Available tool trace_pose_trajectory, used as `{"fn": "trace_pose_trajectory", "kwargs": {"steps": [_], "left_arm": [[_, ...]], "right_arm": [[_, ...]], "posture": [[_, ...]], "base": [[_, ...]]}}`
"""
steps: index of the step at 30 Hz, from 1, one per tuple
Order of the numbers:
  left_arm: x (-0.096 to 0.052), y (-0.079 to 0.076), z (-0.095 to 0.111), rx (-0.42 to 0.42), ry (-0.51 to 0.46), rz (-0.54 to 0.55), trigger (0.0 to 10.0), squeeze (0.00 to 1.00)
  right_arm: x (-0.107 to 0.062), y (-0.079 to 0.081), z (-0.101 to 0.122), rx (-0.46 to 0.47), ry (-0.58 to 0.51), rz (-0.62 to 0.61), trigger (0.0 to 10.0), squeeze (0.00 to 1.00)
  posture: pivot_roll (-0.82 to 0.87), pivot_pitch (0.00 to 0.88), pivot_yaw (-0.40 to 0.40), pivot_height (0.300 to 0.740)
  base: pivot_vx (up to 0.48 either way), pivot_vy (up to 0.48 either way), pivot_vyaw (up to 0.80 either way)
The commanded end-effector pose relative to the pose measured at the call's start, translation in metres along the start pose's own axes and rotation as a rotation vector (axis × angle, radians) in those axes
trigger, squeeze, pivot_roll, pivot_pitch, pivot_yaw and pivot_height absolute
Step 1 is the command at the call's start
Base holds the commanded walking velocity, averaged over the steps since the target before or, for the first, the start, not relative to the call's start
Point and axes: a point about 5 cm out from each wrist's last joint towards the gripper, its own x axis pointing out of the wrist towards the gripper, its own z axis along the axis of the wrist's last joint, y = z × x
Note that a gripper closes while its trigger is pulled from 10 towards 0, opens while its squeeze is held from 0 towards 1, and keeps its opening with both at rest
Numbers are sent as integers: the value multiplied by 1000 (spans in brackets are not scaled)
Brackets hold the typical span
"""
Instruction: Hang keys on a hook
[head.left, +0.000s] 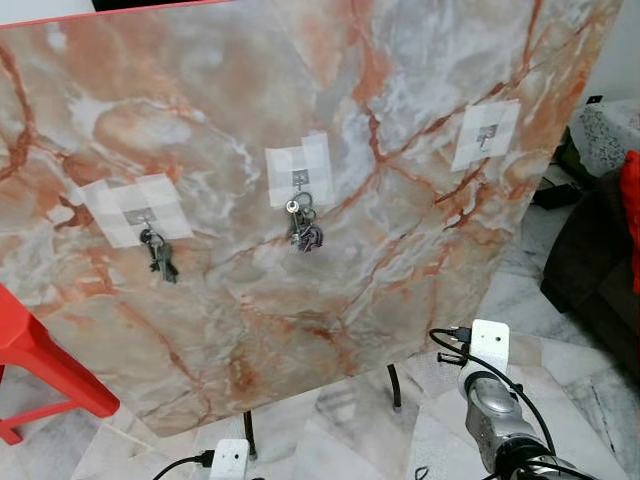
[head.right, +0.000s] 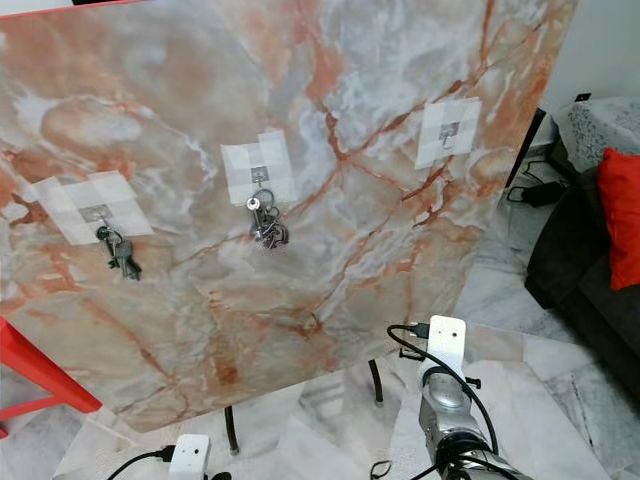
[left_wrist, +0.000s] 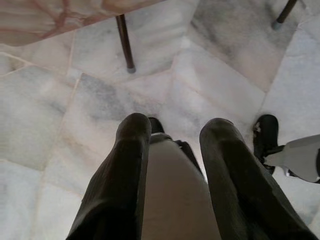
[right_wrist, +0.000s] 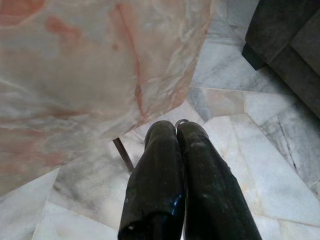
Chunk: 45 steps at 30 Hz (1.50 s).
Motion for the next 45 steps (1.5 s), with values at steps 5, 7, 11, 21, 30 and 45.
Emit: {"fn": "trace_pose_trajectory", "kwargs": {"steps": [5,7,11,21,30,45], "left_arm": [[-2,0,-8,21,33,-11,10000,0],[-2,1,-8,21,32,-11,10000,0],[-2,2,-8,24,32,-9,10000,0],[-2,4,-9,29,34,-9,10000,0],[-2,5,-9,31,34,-7,10000,0],[-3,6,-10,35,35,-1,10000,0]], "right_arm": [[0,-1,-2,12,11,-13,10000,0],[0,-1,-1,15,10,-16,10000,0],[0,-1,0,10,10,-23,10000,0],[0,-1,1,4,5,-34,10000,0],[0,-2,0,3,8,-44,10000,0],[0,-1,0,-2,7,-43,10000,0]], "posture": [[-87,20,15,740],[-85,20,14,740],[-84,21,15,740],[-84,22,16,740],[-82,23,17,740],[-83,23,16,740]], "base": [[0,0,0],[0,0,0],[124,0,0],[274,0,0],[320,0,0],[275,0,0]]}}
